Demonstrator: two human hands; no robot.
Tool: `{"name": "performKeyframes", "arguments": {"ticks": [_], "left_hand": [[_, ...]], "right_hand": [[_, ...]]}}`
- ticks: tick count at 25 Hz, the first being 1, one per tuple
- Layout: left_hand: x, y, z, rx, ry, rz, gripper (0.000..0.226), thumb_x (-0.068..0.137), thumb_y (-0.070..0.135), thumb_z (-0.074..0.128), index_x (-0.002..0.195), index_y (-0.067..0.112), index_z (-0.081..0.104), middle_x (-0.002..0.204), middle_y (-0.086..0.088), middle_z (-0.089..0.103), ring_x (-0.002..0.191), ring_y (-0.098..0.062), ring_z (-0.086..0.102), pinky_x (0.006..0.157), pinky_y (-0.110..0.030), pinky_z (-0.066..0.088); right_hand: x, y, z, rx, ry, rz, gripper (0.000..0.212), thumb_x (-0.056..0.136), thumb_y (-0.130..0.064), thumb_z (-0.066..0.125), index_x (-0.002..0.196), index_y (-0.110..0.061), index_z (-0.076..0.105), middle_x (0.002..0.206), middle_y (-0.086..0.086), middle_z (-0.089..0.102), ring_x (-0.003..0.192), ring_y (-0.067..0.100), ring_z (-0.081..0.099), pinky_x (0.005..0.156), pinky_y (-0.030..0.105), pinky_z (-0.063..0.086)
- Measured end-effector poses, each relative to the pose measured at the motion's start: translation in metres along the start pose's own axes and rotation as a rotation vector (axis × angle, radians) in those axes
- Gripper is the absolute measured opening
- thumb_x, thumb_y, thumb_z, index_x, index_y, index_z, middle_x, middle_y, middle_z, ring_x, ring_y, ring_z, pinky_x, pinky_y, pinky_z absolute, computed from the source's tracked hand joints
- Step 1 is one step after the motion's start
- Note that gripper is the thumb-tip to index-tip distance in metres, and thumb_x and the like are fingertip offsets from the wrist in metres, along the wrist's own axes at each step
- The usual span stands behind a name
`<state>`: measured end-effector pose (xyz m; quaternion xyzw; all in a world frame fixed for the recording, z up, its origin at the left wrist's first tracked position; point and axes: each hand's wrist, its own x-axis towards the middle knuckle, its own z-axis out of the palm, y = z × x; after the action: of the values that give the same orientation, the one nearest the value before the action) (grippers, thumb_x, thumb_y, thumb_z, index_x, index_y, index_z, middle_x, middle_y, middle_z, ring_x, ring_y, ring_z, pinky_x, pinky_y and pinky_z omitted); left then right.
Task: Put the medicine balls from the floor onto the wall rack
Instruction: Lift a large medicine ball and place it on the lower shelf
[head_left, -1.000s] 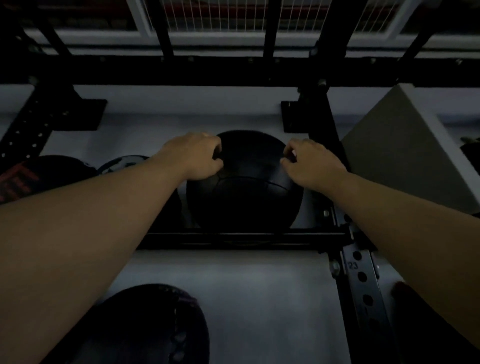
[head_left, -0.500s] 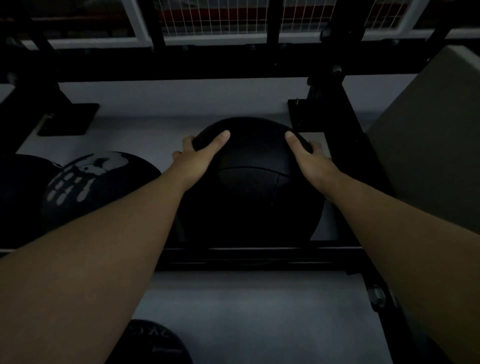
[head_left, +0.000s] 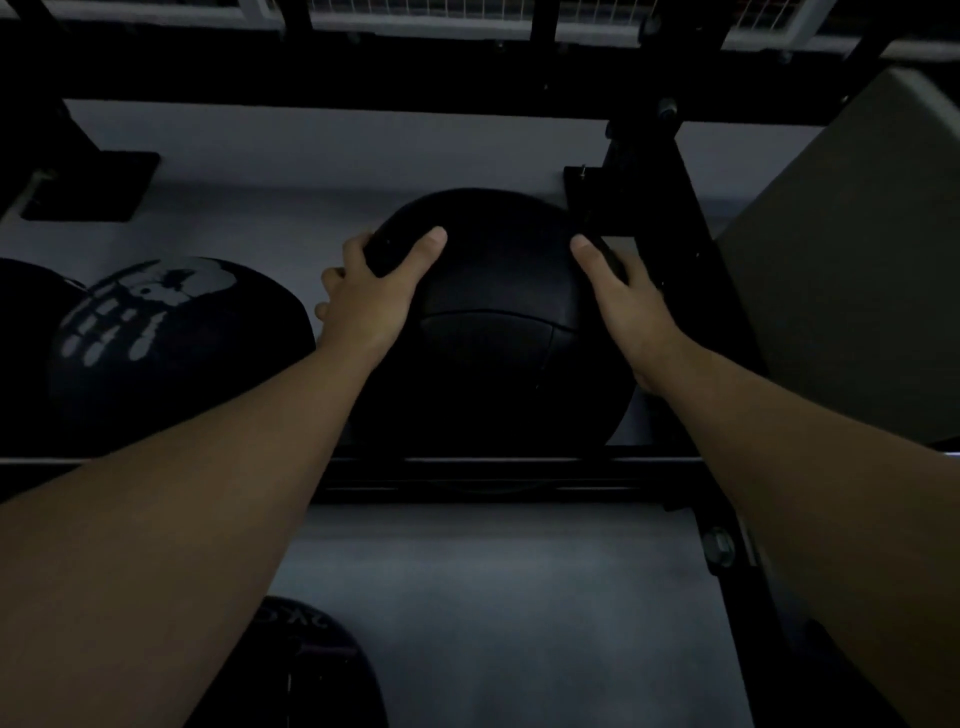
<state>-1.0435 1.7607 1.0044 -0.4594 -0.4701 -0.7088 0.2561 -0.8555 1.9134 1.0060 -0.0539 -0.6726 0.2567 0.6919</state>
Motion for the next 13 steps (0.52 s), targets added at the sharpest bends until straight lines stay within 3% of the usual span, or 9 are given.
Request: {"name": "performKeyframes", "arguments": {"ticks": [3,7,10,13], "left_hand": [[-0.015,0.003,-0.01,-0.044,-0.009,0.034,0.105,0.061,0.096,0.054,0.151,0.046,0.032,0.158,-0.002,0.033,0.146,-0.034,0.036,0.119,-0.047,0.033],[-0.04,0.009,-0.027,-0.1,0.007,0.125,0.097,0.068,0.089,0.059,0.15,0.043,0.032,0.158,-0.001,0.03,0.147,-0.031,0.033,0.12,-0.05,0.033],[-0.044,0.038,-0.044,-0.294,0.058,0.009,0.1,0.069,0.09,0.058,0.151,0.036,0.035,0.156,-0.002,0.033,0.142,-0.029,0.042,0.117,-0.049,0.039],[-0.059,0.073,-0.058,-0.405,0.049,-0.153,0.115,0.067,0.093,0.057,0.163,0.039,0.022,0.166,-0.005,0.032,0.146,-0.031,0.041,0.12,-0.055,0.036]], "right_hand": [[-0.017,-0.013,-0.01,0.022,-0.018,0.009,0.104,0.065,-0.086,0.06,0.155,-0.038,0.04,0.158,0.006,0.042,0.139,0.032,0.051,0.116,0.043,0.044],[-0.04,-0.035,-0.021,0.04,-0.005,-0.016,0.099,0.072,-0.084,0.062,0.155,-0.039,0.032,0.161,0.007,0.03,0.141,0.031,0.044,0.111,0.043,0.044],[-0.053,-0.053,-0.026,0.088,0.048,0.017,0.102,0.076,-0.086,0.058,0.16,-0.04,0.021,0.167,0.006,0.025,0.144,0.033,0.04,0.108,0.044,0.043],[-0.074,-0.078,-0.029,0.204,0.063,0.111,0.117,0.069,-0.092,0.055,0.165,-0.044,0.009,0.175,0.007,0.018,0.154,0.038,0.032,0.121,0.059,0.035]]}}
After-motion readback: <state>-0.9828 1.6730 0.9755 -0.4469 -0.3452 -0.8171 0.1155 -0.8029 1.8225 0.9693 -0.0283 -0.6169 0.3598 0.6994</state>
